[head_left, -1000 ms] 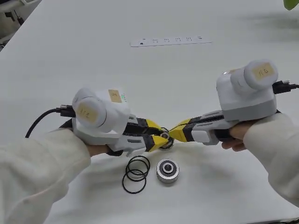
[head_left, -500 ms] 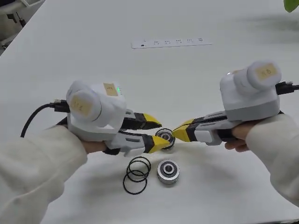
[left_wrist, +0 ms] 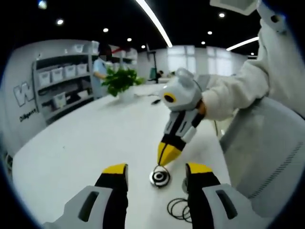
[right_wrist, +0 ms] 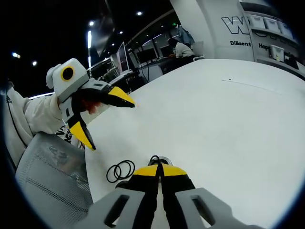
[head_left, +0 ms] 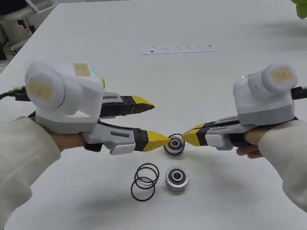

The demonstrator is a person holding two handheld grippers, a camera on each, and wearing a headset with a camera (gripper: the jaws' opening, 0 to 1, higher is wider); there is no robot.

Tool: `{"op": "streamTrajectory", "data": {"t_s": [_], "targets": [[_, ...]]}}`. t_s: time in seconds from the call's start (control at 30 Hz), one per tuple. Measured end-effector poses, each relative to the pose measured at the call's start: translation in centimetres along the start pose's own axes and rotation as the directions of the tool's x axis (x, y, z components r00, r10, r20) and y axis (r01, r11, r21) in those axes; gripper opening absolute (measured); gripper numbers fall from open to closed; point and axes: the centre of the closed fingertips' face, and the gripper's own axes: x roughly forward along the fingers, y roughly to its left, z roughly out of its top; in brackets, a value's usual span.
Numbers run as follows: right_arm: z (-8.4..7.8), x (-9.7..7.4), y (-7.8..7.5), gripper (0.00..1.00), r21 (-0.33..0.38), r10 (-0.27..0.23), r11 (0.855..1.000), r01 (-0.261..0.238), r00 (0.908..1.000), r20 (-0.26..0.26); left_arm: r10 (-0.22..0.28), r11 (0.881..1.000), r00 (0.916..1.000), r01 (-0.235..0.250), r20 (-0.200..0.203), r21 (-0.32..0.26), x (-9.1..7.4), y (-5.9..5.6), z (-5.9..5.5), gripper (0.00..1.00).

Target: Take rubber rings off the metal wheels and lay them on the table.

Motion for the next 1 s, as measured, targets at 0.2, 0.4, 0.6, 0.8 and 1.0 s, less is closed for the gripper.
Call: {"op": "streamTrajectory", "data": {"t_s": [0.2, 0.4, 0.6, 0.8, 1.0], "targets": [[0.8, -0.6, -0.1, 0.00, 0.010, -0.010, 1.000, 0.010, 0.9995, 0.031, 0.036, 0.999, 0.9993, -0.037, 0.007, 0.031, -3.0, -0.2, 0.6, 0.59], [1.6, -0.9, 0.3, 0.00, 0.023, -0.003, 1.000, 0.002, 0.9981, 0.061, 0.092, 0.995, 0.9957, -0.091, -0.015, 0.033, -6.2, -0.1, -0.1, 0.67], [2.2, -0.8, 1.3, 0.00, 0.010, 0.018, 1.000, -0.019, 0.9974, 0.070, 0.121, 0.993, 0.9918, -0.121, -0.043, 0.003, -8.9, -0.5, -1.6, 0.75], [3.0, -0.6, 2.8, 0.00, 0.008, 0.054, 0.998, -0.055, 0.9947, 0.087, 0.146, 0.989, 0.9875, -0.148, -0.059, -0.029, -11.0, -1.1, -2.6, 0.78], [3.2, 0.0, 4.2, 0.00, 0.010, 0.094, 0.995, -0.095, 0.9919, 0.085, 0.193, 0.978, 0.9796, -0.197, -0.056, -0.069, -12.5, -1.2, -3.5, 0.78]]}}
